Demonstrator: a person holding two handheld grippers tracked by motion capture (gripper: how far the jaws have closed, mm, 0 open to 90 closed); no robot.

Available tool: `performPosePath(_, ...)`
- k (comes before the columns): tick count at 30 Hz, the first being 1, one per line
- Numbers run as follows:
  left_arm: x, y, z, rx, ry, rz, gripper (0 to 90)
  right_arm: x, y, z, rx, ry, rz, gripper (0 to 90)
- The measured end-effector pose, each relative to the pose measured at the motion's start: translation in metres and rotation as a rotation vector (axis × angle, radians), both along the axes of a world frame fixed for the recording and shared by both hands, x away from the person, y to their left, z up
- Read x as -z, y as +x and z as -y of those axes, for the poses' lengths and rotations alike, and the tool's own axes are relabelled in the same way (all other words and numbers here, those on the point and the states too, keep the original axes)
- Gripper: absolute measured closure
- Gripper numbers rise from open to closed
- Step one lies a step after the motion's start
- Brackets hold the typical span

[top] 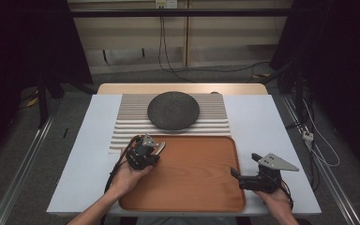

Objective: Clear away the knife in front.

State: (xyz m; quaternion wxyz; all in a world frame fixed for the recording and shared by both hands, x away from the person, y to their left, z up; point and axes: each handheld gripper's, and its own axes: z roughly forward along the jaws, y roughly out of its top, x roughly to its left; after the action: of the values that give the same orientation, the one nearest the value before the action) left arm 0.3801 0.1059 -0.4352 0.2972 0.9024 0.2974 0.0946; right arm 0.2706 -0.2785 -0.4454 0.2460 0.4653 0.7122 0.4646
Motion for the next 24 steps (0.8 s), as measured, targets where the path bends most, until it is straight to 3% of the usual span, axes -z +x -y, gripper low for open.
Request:
performPosePath(6,0.0,0.0,-0.004,-0.016,-0.012,-0.003,90.0,0.0,0.0,0.0,-0.001,0.004,-0.002,1.5)
performPosePath(24,-0.003,0.005,-0.016,-0.045,0.035,-0.027,90.0,0.002,0.001,-0.002,0.005,-0.009,-0.01,1.5)
